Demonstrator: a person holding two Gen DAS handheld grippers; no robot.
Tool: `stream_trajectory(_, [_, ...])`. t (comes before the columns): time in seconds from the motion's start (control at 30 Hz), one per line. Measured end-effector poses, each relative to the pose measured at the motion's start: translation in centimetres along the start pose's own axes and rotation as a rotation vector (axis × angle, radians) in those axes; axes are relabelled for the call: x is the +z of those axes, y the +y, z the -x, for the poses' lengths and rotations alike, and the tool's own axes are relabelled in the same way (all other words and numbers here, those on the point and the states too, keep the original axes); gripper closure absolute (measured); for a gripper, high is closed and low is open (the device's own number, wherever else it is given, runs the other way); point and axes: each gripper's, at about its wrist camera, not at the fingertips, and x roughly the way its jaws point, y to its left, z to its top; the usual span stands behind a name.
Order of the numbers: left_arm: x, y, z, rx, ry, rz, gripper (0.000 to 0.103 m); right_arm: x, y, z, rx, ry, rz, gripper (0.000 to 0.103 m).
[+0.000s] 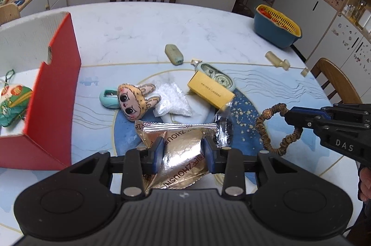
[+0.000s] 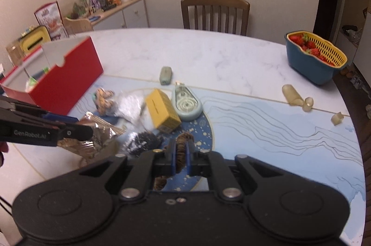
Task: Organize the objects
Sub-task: 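Carry the foil bag and bracelet into the red box with both grippers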
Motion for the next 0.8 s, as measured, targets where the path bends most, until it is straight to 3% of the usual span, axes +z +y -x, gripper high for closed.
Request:
stream_trajectory(0.4, [2.6,2.2,4.6,-0.021,-0.067,-0.011,0.068,3.6,4.2,2.2,0.058,-0.085,0.002,0.096])
stream_trajectory(0.8, [5.4,8.7,9.1,0.035,-0.156,-0.006,0.068,9.0,11.2,0.5,0.127,-0.158,0.041,0.096])
